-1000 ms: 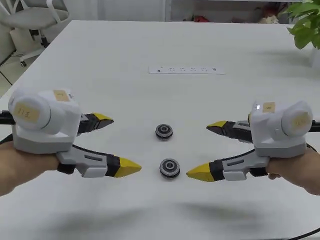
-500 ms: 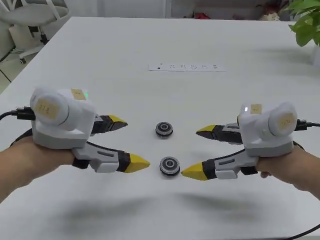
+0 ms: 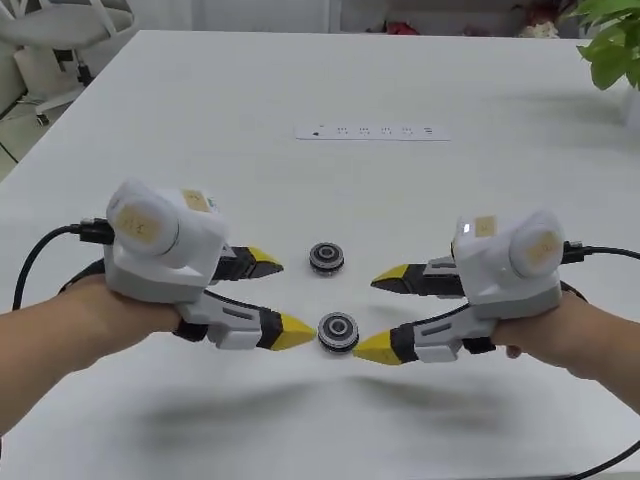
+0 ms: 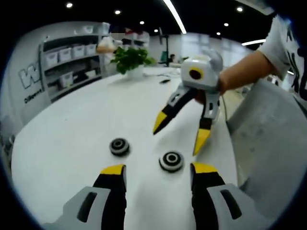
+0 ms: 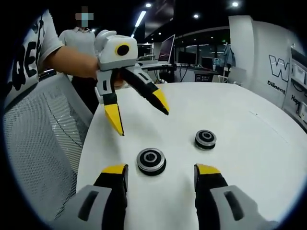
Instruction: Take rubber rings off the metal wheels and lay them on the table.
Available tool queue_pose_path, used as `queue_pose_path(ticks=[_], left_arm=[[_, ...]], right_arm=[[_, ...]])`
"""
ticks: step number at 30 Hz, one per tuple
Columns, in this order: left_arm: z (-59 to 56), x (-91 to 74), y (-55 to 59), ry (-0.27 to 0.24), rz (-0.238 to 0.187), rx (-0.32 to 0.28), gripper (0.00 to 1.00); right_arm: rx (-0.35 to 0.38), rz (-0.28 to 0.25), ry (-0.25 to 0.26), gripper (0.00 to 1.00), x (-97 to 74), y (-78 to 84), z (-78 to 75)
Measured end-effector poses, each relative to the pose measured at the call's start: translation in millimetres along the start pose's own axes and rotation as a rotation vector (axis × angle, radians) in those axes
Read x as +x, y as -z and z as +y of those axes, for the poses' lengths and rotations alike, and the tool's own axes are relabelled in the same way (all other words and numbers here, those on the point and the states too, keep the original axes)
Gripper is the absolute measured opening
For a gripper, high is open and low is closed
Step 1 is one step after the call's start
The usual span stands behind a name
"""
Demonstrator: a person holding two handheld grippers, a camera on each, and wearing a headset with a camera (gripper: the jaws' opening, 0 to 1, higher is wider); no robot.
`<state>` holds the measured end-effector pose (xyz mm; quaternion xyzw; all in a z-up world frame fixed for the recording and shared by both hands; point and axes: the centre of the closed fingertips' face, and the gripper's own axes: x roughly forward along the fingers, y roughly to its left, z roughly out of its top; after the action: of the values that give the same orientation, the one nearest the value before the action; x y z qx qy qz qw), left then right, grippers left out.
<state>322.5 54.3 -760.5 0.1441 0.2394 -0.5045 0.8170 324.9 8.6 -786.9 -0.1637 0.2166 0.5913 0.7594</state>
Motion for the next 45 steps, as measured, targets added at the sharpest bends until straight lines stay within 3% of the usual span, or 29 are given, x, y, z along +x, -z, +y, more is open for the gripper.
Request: queue_pose_path(ticks=[10,16,29,38,45], left_arm=[[-7.9,11.7,2.4,0.042,0.018,0.008,0.44],[-12.9,20.0,7.1,0.065,0.041,0.024,0.38],[-24.1,35.7,6.0,0.107,0.057,0.043,0.26],[-25.1,42.3,8.6,0.105,0.077,0.064,0.18],[-25.4,43.5,7.5,0.091,0.070,0.085,0.16]], right_arm=[[-0.004,0.016,-0.035,0.42,5.9,3.5,6.0],[-0.003,0.023,-0.048,0.39,8.4,4.3,8.4],[-0.005,0.031,-0.057,0.38,9.4,6.6,11.0],[-0.005,0.035,-0.059,0.38,9.5,8.6,11.7],[0.001,0.029,-0.058,0.37,10.1,8.2,11.8]])
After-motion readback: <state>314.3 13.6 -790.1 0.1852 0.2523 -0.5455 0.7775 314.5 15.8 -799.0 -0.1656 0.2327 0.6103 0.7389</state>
